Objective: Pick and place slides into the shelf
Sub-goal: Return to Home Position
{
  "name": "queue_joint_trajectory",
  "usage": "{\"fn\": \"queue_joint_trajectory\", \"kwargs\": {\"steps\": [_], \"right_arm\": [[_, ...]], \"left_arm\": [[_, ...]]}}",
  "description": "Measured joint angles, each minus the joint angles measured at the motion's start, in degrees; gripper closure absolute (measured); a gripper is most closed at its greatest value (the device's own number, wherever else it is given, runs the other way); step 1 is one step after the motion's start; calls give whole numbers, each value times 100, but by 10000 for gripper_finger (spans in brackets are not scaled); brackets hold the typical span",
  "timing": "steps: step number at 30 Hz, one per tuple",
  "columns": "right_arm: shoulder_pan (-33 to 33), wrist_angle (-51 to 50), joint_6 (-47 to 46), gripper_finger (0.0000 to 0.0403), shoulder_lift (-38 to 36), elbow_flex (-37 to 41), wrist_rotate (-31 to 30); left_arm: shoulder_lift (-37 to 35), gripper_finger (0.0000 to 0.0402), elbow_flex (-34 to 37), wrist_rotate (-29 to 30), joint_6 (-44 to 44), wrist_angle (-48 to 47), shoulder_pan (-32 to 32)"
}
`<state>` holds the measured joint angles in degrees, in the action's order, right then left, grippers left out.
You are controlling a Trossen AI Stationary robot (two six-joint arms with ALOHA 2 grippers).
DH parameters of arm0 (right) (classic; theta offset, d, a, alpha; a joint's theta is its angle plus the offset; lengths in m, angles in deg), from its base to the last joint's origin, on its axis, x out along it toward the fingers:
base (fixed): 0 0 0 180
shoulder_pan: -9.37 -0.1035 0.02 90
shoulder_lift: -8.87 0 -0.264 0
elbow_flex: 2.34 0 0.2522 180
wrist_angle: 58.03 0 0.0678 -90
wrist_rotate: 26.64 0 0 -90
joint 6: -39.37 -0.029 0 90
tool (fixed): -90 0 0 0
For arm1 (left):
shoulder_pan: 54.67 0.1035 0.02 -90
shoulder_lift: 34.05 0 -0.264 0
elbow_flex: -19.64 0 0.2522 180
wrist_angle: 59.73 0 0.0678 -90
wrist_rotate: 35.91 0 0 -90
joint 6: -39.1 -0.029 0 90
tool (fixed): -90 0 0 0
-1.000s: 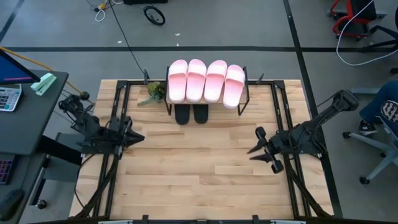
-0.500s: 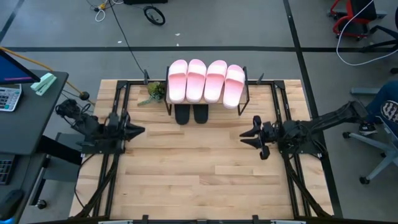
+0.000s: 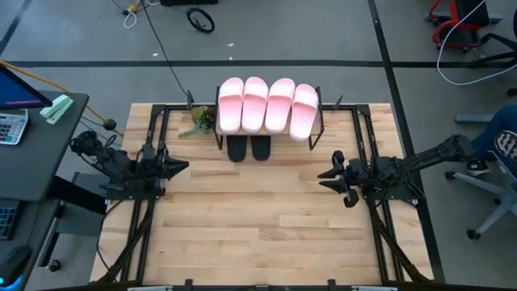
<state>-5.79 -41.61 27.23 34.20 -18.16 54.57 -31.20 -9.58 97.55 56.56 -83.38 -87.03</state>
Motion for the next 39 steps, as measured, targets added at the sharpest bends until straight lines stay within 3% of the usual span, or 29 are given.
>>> {"fn": "queue_joint_trajectory", "kwargs": {"steps": [12,21,29,33,39], "right_arm": [[0,-842,25,293,-921,1,-16],[0,-1111,-173,293,-1023,1,-19],[0,-1133,-201,293,-1012,1,-17],[0,-1133,-243,293,-1012,1,-17],[0,-1144,-133,293,-1010,1,-17]], "left_arm": [[-4,366,0,3,-53,204,0],[-33,367,-2,-41,-9,95,0],[-31,378,657,-1255,-488,1082,-2],[-28,378,1047,-1356,-665,1590,6],[-31,367,1172,-1629,-695,1629,4]]}}
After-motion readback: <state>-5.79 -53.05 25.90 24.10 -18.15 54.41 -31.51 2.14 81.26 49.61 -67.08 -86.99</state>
